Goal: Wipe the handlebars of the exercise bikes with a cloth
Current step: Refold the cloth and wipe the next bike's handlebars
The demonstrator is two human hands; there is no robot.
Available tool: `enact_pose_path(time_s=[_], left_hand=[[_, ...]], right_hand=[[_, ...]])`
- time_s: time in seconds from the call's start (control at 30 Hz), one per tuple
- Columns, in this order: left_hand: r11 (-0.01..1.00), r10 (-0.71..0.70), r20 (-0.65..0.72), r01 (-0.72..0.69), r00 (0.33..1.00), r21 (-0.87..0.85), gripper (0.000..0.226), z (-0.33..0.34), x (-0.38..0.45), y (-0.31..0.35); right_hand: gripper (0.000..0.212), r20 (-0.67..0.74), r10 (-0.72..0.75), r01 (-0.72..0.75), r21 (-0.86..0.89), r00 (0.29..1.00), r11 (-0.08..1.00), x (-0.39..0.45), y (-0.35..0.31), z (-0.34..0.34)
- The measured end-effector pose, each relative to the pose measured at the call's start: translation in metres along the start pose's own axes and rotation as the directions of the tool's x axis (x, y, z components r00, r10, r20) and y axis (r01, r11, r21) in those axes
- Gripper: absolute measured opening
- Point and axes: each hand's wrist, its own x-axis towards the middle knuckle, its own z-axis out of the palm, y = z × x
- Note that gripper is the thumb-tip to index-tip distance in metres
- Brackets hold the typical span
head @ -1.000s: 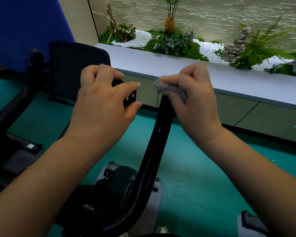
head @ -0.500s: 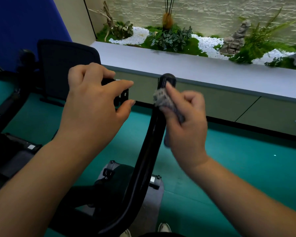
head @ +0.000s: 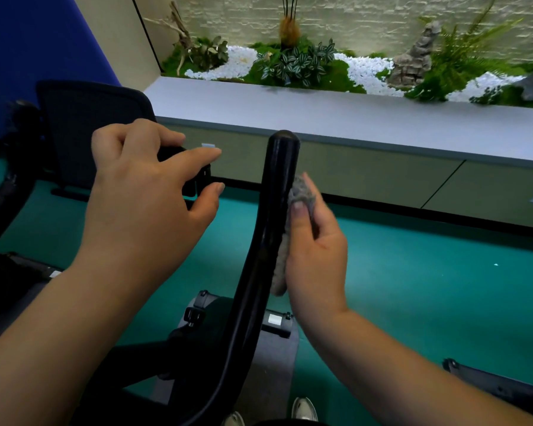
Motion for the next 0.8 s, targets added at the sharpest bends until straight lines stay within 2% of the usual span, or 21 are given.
enact_pose_path(time_s=[0.13,0.23,0.4,0.5,0.6,0.67,0.8], left_hand=[[1.0,-0.009,-0.002,0.009,1.0,-0.01,0.037,0.001,0.0,0.0],[1.0,-0.004,0.001,0.004,1.0,-0.011,0.037,0.001,0.001,-0.001],[1.0,-0.004,-0.004,0.004,1.0,-0.012,0.037,0.002,0.0,-0.001],[1.0,-0.001,-0.009,0.001,1.0,-0.02,0.036,0.002,0.001,0.0],[1.0,0.0,-0.009,-0.001,1.0,-0.019,0.036,0.001,0.001,-0.001],[1.0,0.004,-0.015,-0.004,1.0,-0.017,0.036,0.001,0.001,-0.001],[1.0,0.006,-0.013,-0.007,1.0,-0.027,0.035,0.001,0.001,-0.001]], right_hand=[[0.038,0.011,0.067,-0.067,0.028,0.998,0.997,0.025,-0.007,0.006],[0.031,0.059,0.066,-0.072,0.111,0.996,0.991,0.053,-0.026,0.01],[0.025,0.103,0.175,-0.189,0.144,0.979,0.971,0.02,-0.011,0.001],[0.029,0.165,0.223,-0.244,0.119,0.961,0.962,0.007,-0.008,-0.002],[0.036,0.201,0.228,-0.251,0.099,0.953,0.963,0.034,-0.029,0.0],[0.038,0.273,0.267,-0.313,0.143,0.924,0.939,0.057,-0.045,0.0],[0.036,0.453,0.362,-0.463,0.132,0.815,0.876,0.078,-0.048,-0.003]])
